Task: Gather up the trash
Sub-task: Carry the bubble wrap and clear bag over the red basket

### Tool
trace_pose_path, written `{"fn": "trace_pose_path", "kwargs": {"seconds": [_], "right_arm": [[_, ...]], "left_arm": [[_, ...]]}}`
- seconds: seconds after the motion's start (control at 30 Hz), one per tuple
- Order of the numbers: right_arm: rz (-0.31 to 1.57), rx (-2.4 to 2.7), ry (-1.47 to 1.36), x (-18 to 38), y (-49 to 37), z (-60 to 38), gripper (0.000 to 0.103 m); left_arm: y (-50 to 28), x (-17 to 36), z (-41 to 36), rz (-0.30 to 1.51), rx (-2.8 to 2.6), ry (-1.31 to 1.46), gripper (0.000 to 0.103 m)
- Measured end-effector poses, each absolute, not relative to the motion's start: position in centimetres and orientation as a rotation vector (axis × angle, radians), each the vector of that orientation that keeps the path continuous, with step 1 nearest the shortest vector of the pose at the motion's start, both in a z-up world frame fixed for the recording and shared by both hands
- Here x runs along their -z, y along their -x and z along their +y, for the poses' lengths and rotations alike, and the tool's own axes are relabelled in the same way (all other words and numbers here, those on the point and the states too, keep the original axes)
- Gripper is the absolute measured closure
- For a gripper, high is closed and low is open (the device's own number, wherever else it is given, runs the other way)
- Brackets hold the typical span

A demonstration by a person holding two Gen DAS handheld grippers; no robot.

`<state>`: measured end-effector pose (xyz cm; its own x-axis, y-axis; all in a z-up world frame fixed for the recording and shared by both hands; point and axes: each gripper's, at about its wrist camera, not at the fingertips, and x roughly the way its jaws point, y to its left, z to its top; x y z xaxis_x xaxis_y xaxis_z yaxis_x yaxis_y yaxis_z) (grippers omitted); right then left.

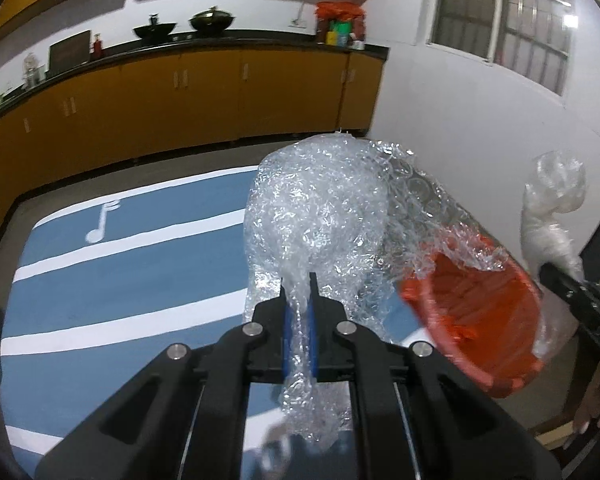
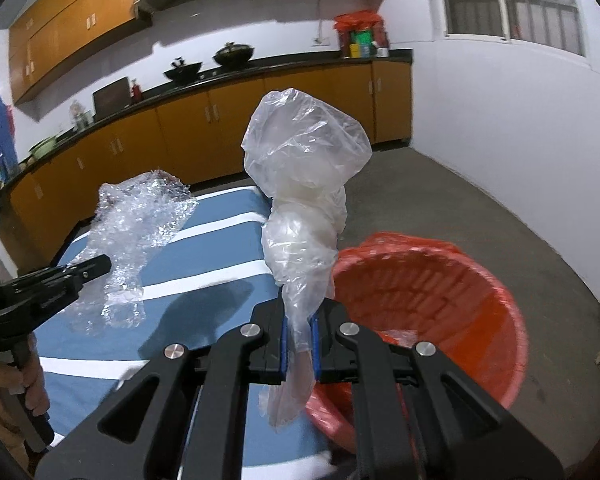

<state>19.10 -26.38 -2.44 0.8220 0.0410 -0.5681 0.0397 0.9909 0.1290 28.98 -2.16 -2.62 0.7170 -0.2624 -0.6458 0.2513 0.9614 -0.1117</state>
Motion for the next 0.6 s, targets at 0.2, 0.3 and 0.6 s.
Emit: {"fn": "trace_pose_path", "kwargs": {"seconds": [0.2,0.3,0.6], "right_arm": [[0.605,0.06,-0.166,2.7,-17.4,-28.8,0.094],[0.607,0.079,-0.177,2.9,-16.8,-29.6,0.094],[0.608,0.13,-0.211,3.3,-16.0,-31.7,0.094]], "left_arm": [[-27.6,1.9,-5.7,0.71,0.37,0.023,0.095],[-27.2,2.0,-7.1,0.714,0.401,0.026,0.095],[-26.7,2.3,-11.7,0.735,0.492,0.033,0.095]]}}
